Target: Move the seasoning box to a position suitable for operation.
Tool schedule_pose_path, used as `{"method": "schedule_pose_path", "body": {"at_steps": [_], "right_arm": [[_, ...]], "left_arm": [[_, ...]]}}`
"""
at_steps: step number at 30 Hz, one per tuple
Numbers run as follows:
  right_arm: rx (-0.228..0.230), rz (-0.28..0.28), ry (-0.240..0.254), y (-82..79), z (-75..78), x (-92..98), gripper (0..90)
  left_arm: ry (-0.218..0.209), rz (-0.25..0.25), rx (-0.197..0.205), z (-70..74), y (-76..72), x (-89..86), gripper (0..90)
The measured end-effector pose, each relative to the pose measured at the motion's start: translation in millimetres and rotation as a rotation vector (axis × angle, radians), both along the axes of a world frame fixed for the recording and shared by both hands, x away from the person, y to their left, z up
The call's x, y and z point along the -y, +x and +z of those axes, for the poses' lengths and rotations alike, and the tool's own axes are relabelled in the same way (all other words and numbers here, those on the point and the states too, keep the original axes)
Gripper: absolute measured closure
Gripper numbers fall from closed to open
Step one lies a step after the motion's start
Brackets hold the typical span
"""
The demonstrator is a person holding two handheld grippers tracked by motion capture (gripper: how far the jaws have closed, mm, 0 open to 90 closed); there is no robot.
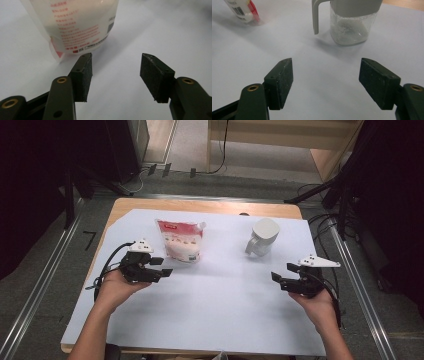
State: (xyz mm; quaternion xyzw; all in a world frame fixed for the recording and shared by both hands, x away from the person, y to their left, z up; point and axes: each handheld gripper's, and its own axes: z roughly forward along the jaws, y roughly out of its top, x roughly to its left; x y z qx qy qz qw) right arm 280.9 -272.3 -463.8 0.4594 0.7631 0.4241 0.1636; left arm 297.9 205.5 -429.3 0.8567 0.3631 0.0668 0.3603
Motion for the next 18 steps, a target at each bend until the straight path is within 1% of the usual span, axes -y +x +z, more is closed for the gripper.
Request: {"method": "schedule_pose_path", "body": {"at_steps": [1, 2, 4, 5, 6, 7, 9, 11, 12, 13, 15, 17, 18], "right_arm": [[0.004, 0.005, -0.009, -0.1, -0.2, -2.0, 26.6], [0.007, 0.008, -0.011, 0.1, -0.6, -3.0, 25.8], [0.005, 0.014, -0.007, 0.9, -1.3, -3.5, 24.4], [0.001, 0.014, -0.003, 1.5, -1.6, -2.8, 23.6], [-0.002, 0.009, 0.004, 2.2, -2.1, -1.9, 22.6], [-0.003, 0.007, 0.007, 2.8, -2.3, -1.0, 21.6], [-0.01, -0.008, 0.023, 4.2, -2.9, 0.9, 18.8], [-0.022, -0.019, 0.054, 6.2, -1.8, 1.8, 13.9], [-0.022, -0.019, 0.061, 7.1, -0.5, 1.8, 13.6], [-0.01, -0.016, 0.062, 7.5, 0.4, 1.6, 13.4], [0.018, -0.016, 0.063, 7.5, 2.9, 1.3, 13.3], [0.027, -0.031, 0.061, 7.7, 3.4, 1.0, 13.3], [0.027, -0.048, 0.049, 7.7, 3.2, 0.6, 13.3]], "left_arm": [[0.008, -0.01, -0.001, -0.9, 0.6, 0.7, 43.1], [0.009, -0.006, -0.003, -1.8, 0.1, 2.1, 42.6], [0.011, -0.024, -0.005, -1.6, 0.4, 3.3, 41.8], [0.011, -0.03, -0.001, -1.3, 0.2, 3.7, 41.6], [0.006, -0.025, 0.015, -1.7, -0.3, 4.2, 41.4], [0.011, -0.028, 0.013, -0.3, -0.3, 3.6, 41.2], [0.011, -0.016, 0.033, 0.8, -0.5, 2.8, 41.6], [-0.004, -0.016, 0.028, 2.1, -0.5, 1.5, 43.7], [-0.011, -0.014, 0.031, 2.2, -1.0, 1.5, 43.7], [-0.015, -0.015, 0.034, 2.2, -1.2, 1.1, 43.4], [-0.005, -0.02, 0.033, 2.6, -1.2, 0.1, 43.0], [-0.001, -0.011, 0.033, 2.2, -1.8, -0.5, 42.2], [-0.002, -0.011, 0.034, 2.0, -1.4, -1.4, 42.2]]}}
